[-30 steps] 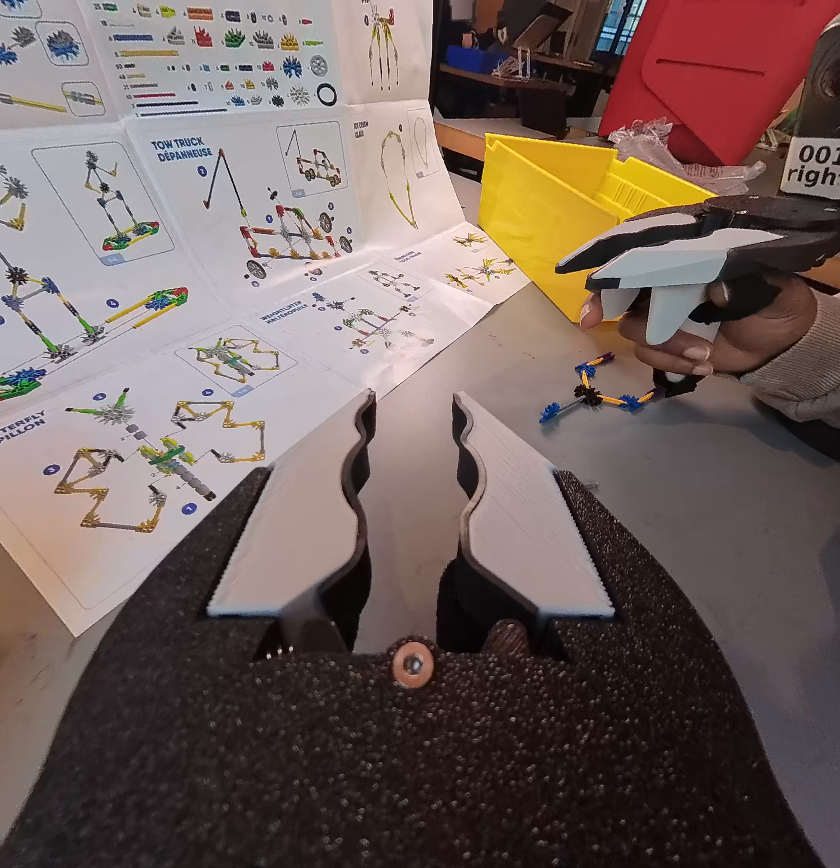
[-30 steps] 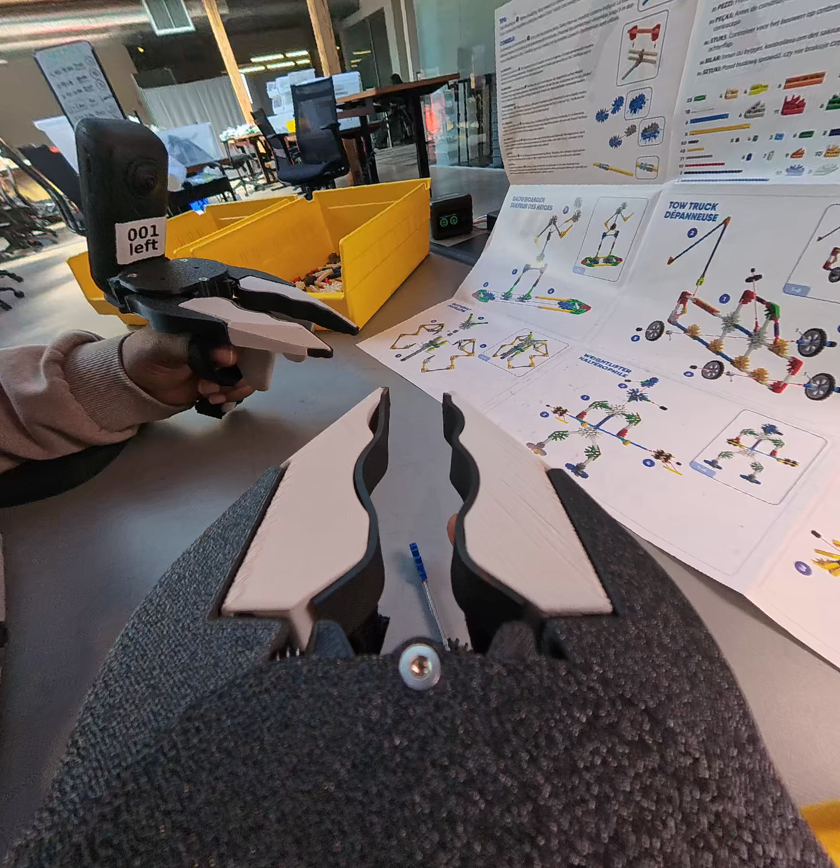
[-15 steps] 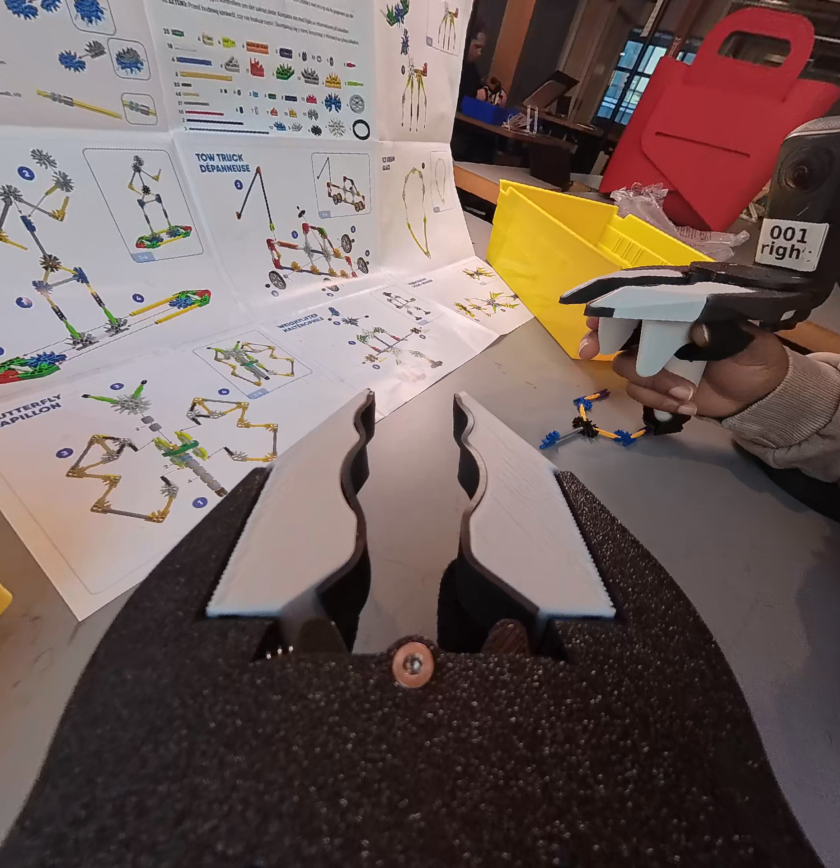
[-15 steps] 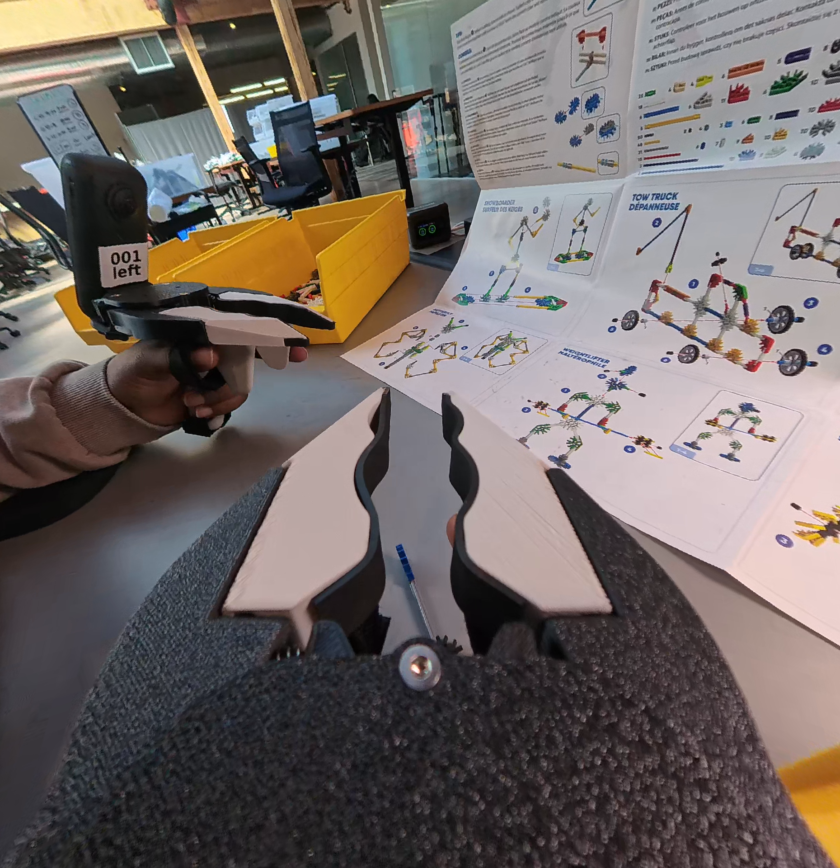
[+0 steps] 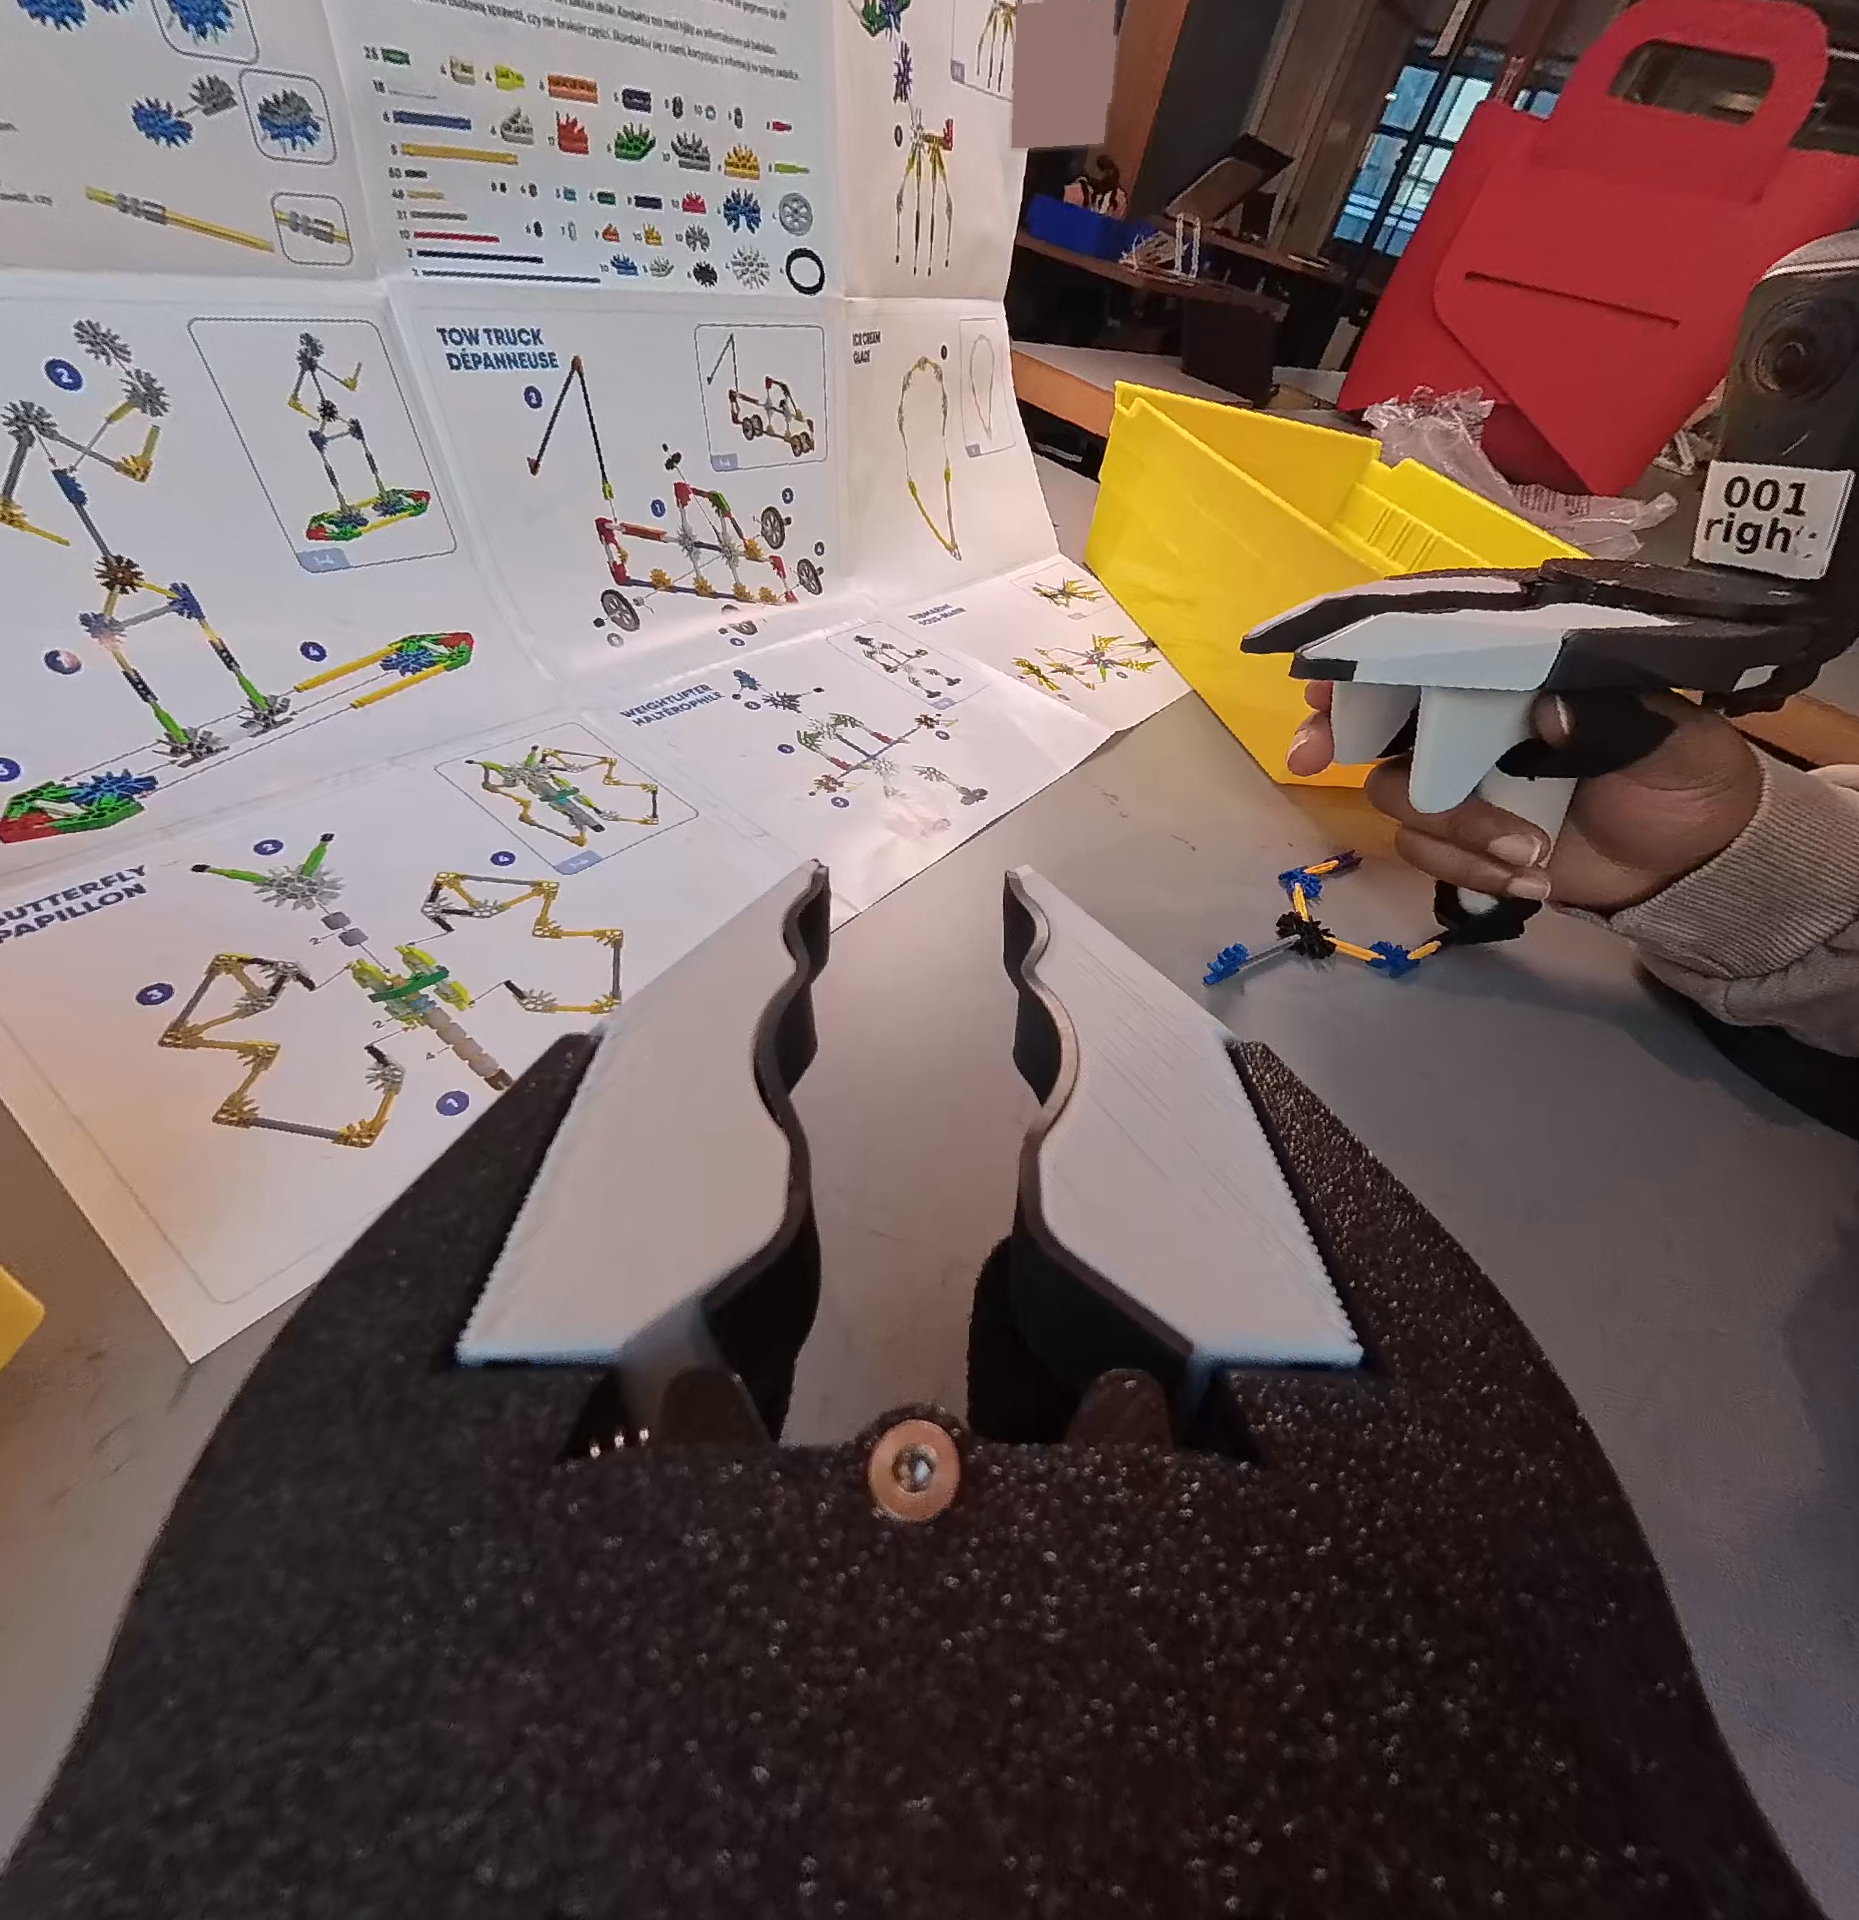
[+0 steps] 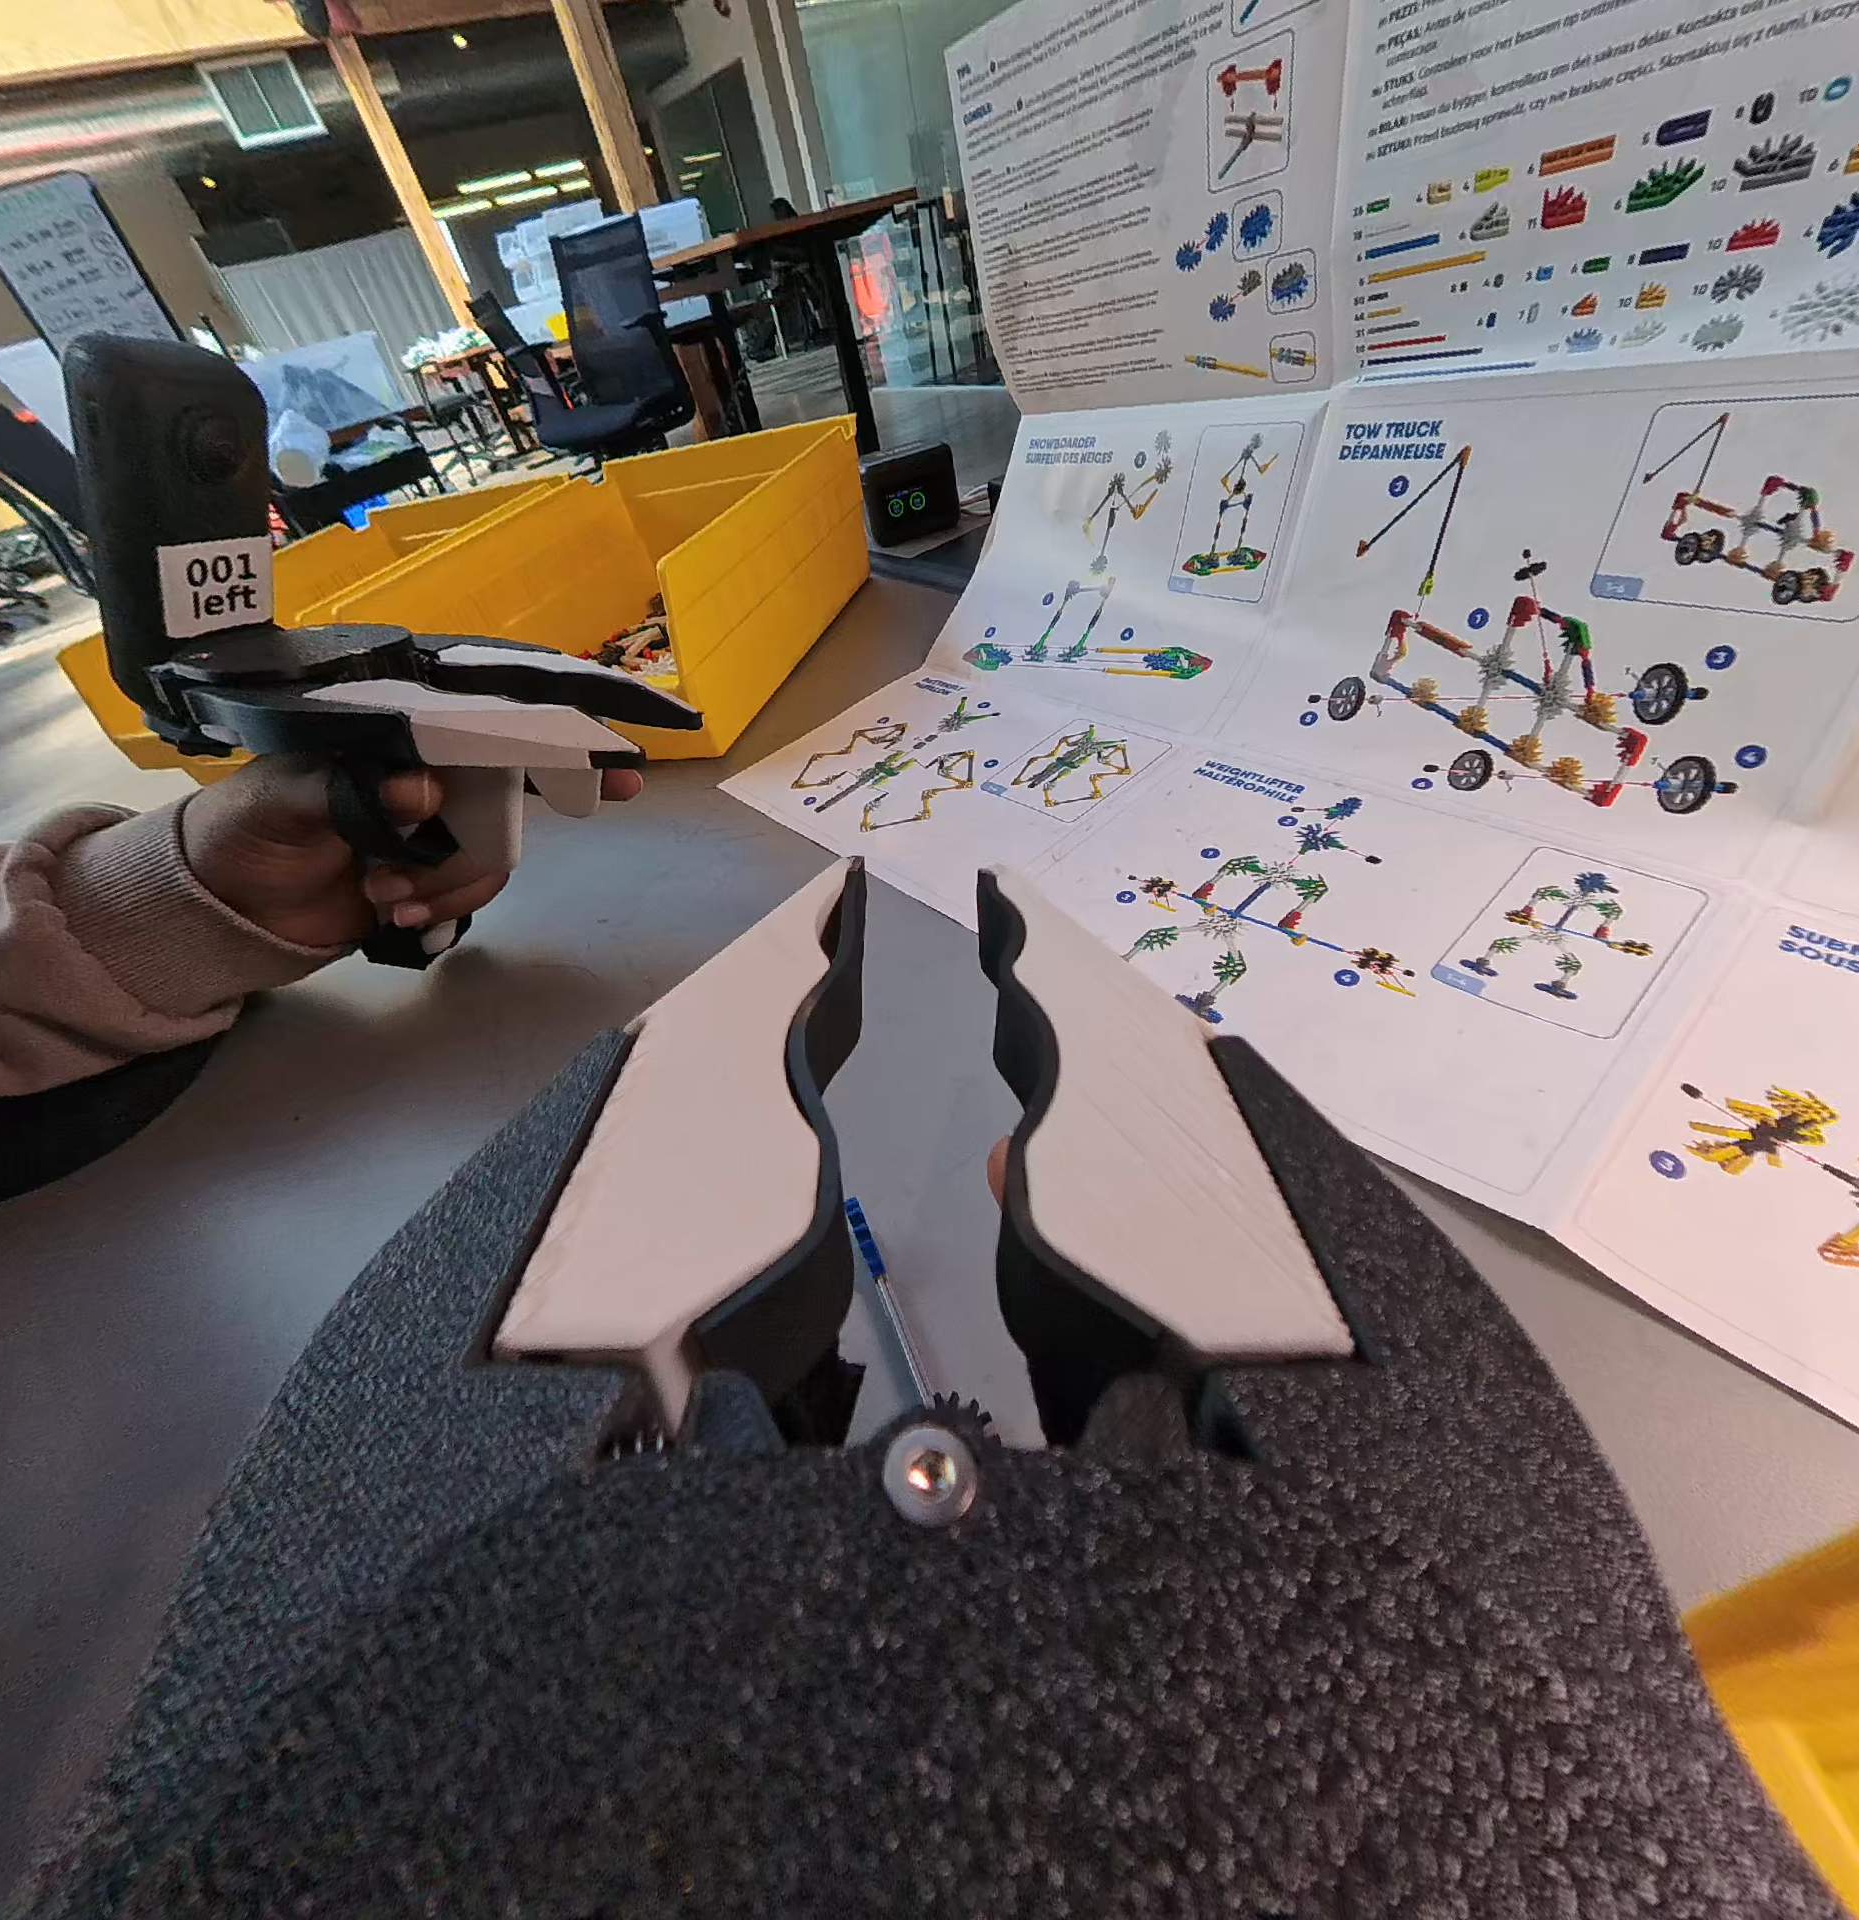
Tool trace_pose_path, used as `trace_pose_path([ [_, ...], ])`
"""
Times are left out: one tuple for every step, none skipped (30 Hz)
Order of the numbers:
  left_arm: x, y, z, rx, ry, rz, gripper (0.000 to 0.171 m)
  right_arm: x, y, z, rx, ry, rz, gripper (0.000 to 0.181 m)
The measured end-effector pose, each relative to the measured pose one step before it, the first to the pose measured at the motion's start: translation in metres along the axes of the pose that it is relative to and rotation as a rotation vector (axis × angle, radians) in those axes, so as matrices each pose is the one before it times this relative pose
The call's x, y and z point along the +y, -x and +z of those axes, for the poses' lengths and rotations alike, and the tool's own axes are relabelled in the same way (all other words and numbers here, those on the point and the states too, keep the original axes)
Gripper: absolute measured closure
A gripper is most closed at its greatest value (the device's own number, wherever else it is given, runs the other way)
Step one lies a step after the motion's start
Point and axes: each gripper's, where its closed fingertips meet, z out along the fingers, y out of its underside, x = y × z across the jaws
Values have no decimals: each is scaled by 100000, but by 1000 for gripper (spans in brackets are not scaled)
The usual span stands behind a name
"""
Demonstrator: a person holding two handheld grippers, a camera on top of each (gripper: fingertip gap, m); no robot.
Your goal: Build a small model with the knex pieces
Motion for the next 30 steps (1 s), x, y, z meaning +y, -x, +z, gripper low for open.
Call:
trace_pose_path([
  [69, -8, 34, 135, 306, -118, 138, 69, -43, 10, 6, 242, 238, 161],
  [88, 11, 28, 175, 348, -236, 138, 69, -30, 13, -45, 310, 151, 161],
  [83, 18, 39, 106, 328, -306, 138, 58, -38, 13, 17, 297, 130, 161],
  [63, 17, 25, 96, 219, -253, 138, 41, -35, -6, 16, 145, 180, 161],
  [44, 1, 16, 123, 192, -198, 138, 2, -27, 8, -50, 30, 242, 161],
  [31, 2, 16, 123, 169, -154, 138, 15, -24, 1, -9, 27, 257, 161],
  [-1, 5, -6, 65, 17, -65, 138, 16, -29, 8, -22, 62, 295, 161],
  [-10, 10, -6, -14, -81, 14, 138, 33, -23, 14, -109, 142, 369, 161],
  [0, 4, -4, 41, 15, 2, 138, 38, -42, 16, -51, 130, 394, 161],
  [26, -2, 3, 139, 184, -115, 138, 25, -26, 10, -21, 61, 367, 162],
  [30, 14, 12, 87, 175, -183, 138, 10, -23, 10, -62, 25, 299, 161],
  [-3, 8, -5, 27, 1, -97, 138, 21, -17, 5, -109, 105, 288, 161],
  [6, 14, -3, 37, 4, -38, 138, 42, -18, 20, -59, 200, 268, 161],
  [11, 25, 7, 16, 87, -106, 138, 37, -19, 24, -23, 149, 188, 161],
  [0, 31, -7, -16, -14, -159, 138, 9, -12, 8, -17, 45, 101, 161],
  [-18, 31, -13, -18, -96, -106, 138, -1, -6, -1, -1, 9, 46, 161],
  [-7, 45, -7, -108, -11, 26, 138, -13, 7, 9, -20, -12, 18, 161],
  [4, 57, -17, -235, 37, 96, 138, -10, 26, 1, -46, -39, -35, 161],
  [-7, 43, -3, -167, -26, 15, 138, -36, 26, -15, 14, -126, -119, 161],
  [-12, 24, -9, -76, -75, -55, 138, -64, 38, -19, 90, -249, -274, 161],
  [-5, 5, -5, -56, -57, -5, 138, -82, 39, -32, 137, -370, -463, 161],
  [6, -5, 1, -1, 26, 57, 138, -106, 67, -35, 120, -379, -619, 161],
  [8, 3, 8, -23, 62, 100, 138, -94, 79, -35, 56, -365, -675, 161],
  [11, -15, 13, -14, 60, 134, 138, -106, 66, -36, 79, -362, -702, 161],
  [14, -14, 8, 36, 96, 116, 138, -111, 55, -34, 152, -391, -704, 161],
  [23, -13, 10, 28, 92, 80, 138, -117, 41, -51, 194, -435, -661, 161],
  [7, -7, 0, 12, 36, 62, 138, -110, 42, -50, 142, -429, -577, 161],
  [2, 0, 7, 33, 34, 34, 138, -133, 55, -49, 12, -582, -511, 161],
  [7, -5, -3, 23, 48, -26, 138, -114, 49, -55, -26, -485, -361, 161],
  [8, -1, 11, 22, 10, -35, 138, -100, 36, -39, -57, -409, -304, 161],
])
